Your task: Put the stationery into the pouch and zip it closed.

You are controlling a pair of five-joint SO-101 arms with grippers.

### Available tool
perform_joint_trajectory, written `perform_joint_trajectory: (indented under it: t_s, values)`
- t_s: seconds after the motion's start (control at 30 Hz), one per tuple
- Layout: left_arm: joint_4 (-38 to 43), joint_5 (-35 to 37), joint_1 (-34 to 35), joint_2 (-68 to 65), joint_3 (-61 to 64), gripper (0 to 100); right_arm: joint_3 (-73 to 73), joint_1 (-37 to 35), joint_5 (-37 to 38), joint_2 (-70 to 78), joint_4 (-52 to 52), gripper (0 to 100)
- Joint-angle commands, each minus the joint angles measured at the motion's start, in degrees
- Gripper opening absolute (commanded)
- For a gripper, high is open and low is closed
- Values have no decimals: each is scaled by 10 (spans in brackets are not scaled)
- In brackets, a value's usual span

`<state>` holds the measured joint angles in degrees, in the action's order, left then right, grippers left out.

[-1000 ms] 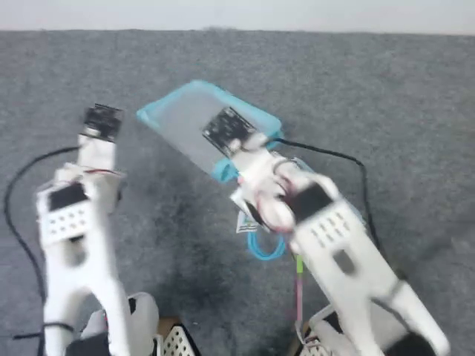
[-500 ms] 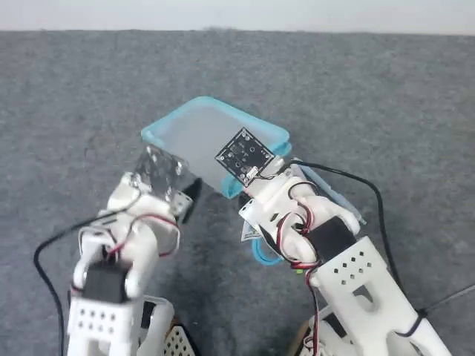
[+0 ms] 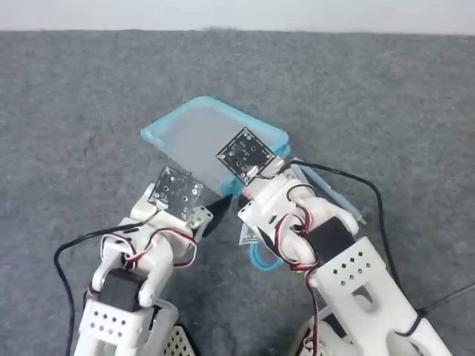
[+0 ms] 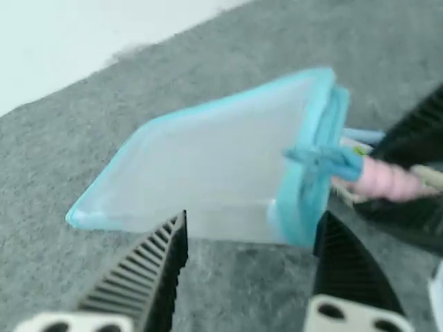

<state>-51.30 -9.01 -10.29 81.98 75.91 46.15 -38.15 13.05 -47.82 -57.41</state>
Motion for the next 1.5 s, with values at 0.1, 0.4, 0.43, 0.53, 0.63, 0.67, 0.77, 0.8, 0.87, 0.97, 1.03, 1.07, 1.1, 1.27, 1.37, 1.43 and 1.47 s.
perform_joint_trajectory:
  t_s: [0.1, 0.4, 0.43, 0.53, 0.63, 0.67, 0.77, 0.8, 0.87, 0.97, 1.03, 1.07, 1.1, 1.27, 1.37, 1.43, 1.47]
  values:
    - [82, 13, 13, -102, -6, 283, -39, -36, -5, -26, -14, 6]
    - [162, 6, 126, -173, -7, 283, -37, 37, 5, -26, -14, 6]
    - [165, 6, 134, -175, -7, 283, -36, 43, 11, -24, -14, 6]
    - [166, 8, 156, -174, -8, 283, -35, 57, 17, -19, -14, 6]
    - [167, 8, 159, -175, -8, 283, -32, 59, 18, -19, -14, 6]
    - [167, 8, 159, -176, -8, 283, -26, 59, 20, -19, -14, 6]
    - [167, 8, 166, -176, -8, 283, -17, 60, 20, -19, -14, 6]
    - [168, 8, 168, -176, -8, 283, -16, 60, 20, -19, -14, 6]
    - [168, 8, 168, -177, -7, 283, -17, 59, 17, -20, -14, 6]
    - [167, 9, 154, -177, -4, 283, -22, 34, 15, -26, -14, 6]
    - [167, 9, 137, -177, -3, 283, -25, -2, 16, -26, -14, 6]
    - [168, 9, 131, -177, 0, 283, -25, -23, 19, -26, -17, 6]
    - [172, 9, 127, -177, 2, 283, -27, -43, 19, -26, -22, 6]
    - [213, 9, 127, -177, 22, 282, -24, -105, 40, -68, -49, 6]
    - [231, 9, 124, -178, 31, 282, -23, -123, 45, -117, -72, 6]
    - [245, 9, 121, -178, 38, 282, -23, -123, 49, -139, -80, 6]
    - [253, 9, 115, -178, 44, 279, -21, -123, 56, -147, -84, 6]
